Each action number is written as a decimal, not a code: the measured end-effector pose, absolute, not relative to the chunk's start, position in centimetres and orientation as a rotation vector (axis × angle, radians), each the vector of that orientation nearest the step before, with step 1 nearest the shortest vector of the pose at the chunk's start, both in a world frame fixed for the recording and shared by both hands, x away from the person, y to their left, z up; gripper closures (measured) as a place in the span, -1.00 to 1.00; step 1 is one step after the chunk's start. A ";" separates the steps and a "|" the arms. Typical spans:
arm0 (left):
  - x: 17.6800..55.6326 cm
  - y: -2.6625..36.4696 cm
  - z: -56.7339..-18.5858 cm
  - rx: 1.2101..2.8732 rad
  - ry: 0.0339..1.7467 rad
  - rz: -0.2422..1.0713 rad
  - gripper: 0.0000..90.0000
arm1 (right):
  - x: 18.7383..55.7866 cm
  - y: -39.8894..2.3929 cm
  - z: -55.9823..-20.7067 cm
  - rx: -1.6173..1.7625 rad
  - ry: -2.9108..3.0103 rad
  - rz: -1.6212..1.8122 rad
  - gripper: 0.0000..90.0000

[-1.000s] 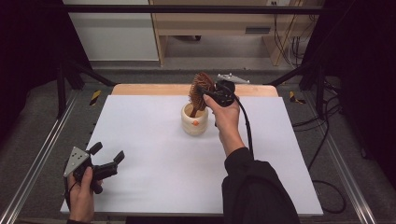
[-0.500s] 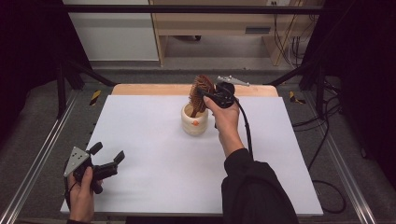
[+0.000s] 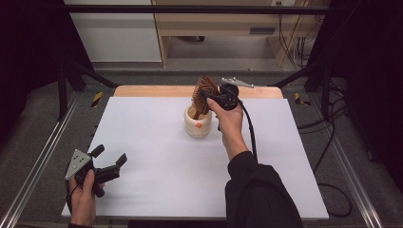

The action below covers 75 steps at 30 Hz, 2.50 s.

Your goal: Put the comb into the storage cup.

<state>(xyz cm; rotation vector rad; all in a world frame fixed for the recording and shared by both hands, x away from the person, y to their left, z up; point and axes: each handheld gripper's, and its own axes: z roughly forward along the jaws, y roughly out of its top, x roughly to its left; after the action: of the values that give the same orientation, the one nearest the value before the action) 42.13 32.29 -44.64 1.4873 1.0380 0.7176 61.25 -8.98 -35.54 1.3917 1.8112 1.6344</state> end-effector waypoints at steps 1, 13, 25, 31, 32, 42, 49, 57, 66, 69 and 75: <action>42.1 32.3 -44.6 1.487 1.038 0.718 -0.95 | 61.3 -9.0 -35.5 1.392 1.811 1.636 0.17; 42.1 32.3 -44.6 1.487 1.040 0.718 -0.95 | 61.3 -8.9 -35.7 1.401 1.810 1.647 0.16; 42.1 32.3 -44.7 1.490 1.039 0.718 -0.95 | 61.4 -9.2 -35.8 1.417 1.804 1.640 0.13; 42.1 32.3 -44.7 1.490 1.039 0.718 -0.95 | 61.4 -9.3 -35.8 1.424 1.807 1.637 0.12; 42.1 32.3 -44.7 1.490 1.038 0.718 -0.95 | 61.4 -9.3 -35.8 1.425 1.807 1.636 0.11; 42.2 32.3 -44.7 1.492 1.038 0.716 -0.95 | 61.6 -9.7 -36.0 1.447 1.798 1.630 0.08; 42.2 32.2 -44.7 1.494 1.038 0.716 -0.95 | 61.6 -10.2 -36.2 1.467 1.791 1.626 0.05; 42.2 32.2 -44.7 1.494 1.039 0.715 -0.95 | 61.7 -10.3 -36.3 1.480 1.791 1.612 0.02; 42.2 32.2 -44.7 1.498 1.040 0.710 -0.95 | 61.8 -10.5 -36.4 1.494 1.788 1.594 -0.02; 42.2 32.2 -44.8 1.498 1.041 0.709 -0.95 | 61.8 -10.6 -36.5 1.501 1.785 1.594 -0.03; 42.2 32.1 -44.8 1.502 1.040 0.709 -0.95 | 61.7 -11.0 -36.8 1.526 1.774 1.609 -0.06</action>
<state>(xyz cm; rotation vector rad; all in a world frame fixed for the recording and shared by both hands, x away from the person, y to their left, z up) 42.23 32.13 -44.77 1.5017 1.0396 0.7094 61.74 -11.00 -36.84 1.5258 1.7742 1.6088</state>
